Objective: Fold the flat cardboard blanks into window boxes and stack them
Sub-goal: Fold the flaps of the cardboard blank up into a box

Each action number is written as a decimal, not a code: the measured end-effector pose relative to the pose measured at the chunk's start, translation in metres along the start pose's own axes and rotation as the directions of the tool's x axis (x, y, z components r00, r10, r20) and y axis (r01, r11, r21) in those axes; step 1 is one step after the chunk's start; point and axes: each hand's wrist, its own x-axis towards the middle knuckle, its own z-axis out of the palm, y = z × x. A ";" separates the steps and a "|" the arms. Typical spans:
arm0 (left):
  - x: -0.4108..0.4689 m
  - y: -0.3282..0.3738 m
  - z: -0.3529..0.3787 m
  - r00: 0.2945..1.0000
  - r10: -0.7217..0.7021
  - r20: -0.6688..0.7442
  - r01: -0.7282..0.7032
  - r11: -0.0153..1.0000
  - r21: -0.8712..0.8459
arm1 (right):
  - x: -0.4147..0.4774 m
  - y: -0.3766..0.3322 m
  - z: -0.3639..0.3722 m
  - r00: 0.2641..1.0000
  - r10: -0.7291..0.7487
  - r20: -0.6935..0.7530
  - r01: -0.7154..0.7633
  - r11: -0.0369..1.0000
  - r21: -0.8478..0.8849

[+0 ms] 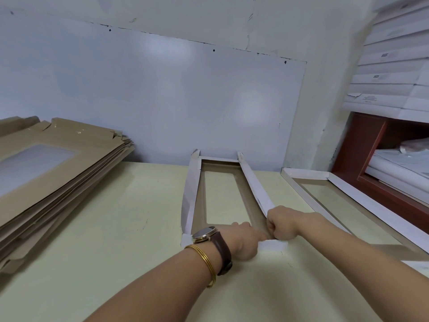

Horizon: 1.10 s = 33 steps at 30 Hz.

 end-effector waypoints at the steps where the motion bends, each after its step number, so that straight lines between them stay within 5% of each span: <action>1: 0.000 0.000 0.000 1.000 0.002 -0.002 -0.002 1.000 0.002 | -0.002 0.000 0.000 1.000 -0.003 0.004 0.003 1.000 0.006; 12: -0.001 0.000 0.001 1.000 0.014 -0.019 -0.014 1.000 -0.027 | -0.016 0.009 -0.020 0.985 -0.107 0.136 0.100 0.994 0.052; 33: -0.006 0.003 0.000 0.999 0.019 -0.042 -0.018 1.000 0.022 | -0.020 -0.002 -0.001 0.993 -0.095 0.069 0.098 0.994 -0.053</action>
